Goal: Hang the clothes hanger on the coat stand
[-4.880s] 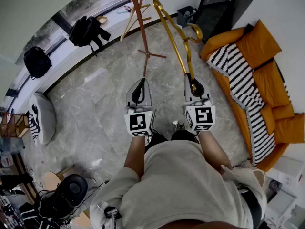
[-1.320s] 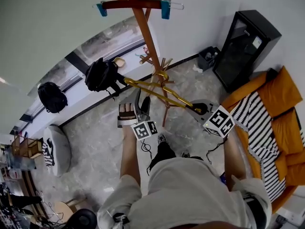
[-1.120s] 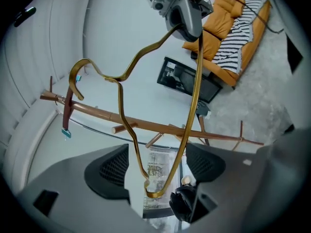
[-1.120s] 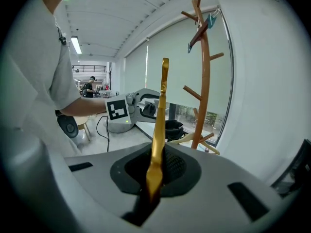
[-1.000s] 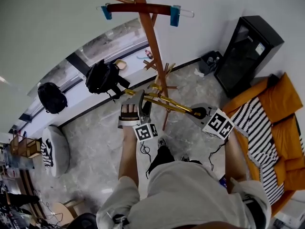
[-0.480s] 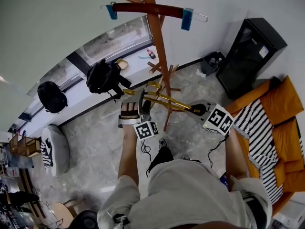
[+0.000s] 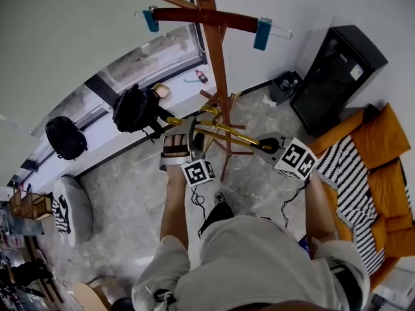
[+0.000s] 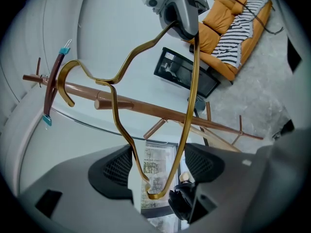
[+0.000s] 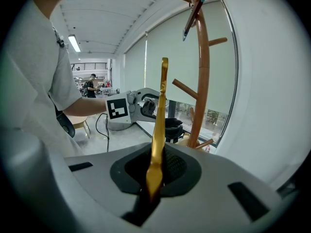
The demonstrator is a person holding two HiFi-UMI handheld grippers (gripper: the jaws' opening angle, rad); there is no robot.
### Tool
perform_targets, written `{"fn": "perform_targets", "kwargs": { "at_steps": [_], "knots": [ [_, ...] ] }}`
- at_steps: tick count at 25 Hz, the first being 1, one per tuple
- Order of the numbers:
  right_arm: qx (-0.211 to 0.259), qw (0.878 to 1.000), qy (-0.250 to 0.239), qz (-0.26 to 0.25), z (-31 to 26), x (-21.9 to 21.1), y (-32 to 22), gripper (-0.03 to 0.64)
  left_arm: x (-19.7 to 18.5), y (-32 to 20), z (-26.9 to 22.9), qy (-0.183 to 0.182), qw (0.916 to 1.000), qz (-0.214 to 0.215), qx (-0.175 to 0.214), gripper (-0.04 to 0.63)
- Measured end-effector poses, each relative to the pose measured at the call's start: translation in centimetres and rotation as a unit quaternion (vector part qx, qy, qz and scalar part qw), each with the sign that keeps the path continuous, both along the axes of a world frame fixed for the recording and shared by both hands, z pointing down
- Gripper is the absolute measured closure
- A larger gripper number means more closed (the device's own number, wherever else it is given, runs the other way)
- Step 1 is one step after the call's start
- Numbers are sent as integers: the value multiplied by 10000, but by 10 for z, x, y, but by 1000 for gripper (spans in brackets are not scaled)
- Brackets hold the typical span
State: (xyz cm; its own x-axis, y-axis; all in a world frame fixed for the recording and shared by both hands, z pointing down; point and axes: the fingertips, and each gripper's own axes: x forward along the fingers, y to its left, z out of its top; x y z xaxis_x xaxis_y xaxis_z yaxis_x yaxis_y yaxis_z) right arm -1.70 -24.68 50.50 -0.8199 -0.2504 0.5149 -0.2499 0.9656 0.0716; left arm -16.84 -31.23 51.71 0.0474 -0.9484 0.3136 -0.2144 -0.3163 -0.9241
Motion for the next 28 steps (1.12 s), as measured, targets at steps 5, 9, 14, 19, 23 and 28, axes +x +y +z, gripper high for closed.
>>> {"fn": "perform_targets", "kwargs": {
  "at_steps": [5, 9, 14, 19, 23, 28],
  "knots": [
    [-26, 10000, 49, 62, 5, -5, -12, 606, -4, -14, 7, 49, 9999, 37, -82, 252],
    [-63, 9999, 88, 117, 11, -8, -24, 606, -7, -26, 14, 54, 9998, 65, -177, 255],
    [-15, 9996, 154, 219, 18, -7, -38, 606, -7, -41, 21, 61, 9996, 94, -275, 258],
    [-20, 9994, 168, 300, 24, -4, -48, 606, -2, -53, 27, 60, 9992, 218, -333, 258],
    [-28, 9993, 162, 344, 27, -3, -53, 606, 0, -60, 30, 58, 9991, 254, -342, 259],
    [-78, 9990, 172, 395, 34, -1, -59, 606, 2, -67, 37, 44, 9989, 257, -383, 258]
  ]
}}
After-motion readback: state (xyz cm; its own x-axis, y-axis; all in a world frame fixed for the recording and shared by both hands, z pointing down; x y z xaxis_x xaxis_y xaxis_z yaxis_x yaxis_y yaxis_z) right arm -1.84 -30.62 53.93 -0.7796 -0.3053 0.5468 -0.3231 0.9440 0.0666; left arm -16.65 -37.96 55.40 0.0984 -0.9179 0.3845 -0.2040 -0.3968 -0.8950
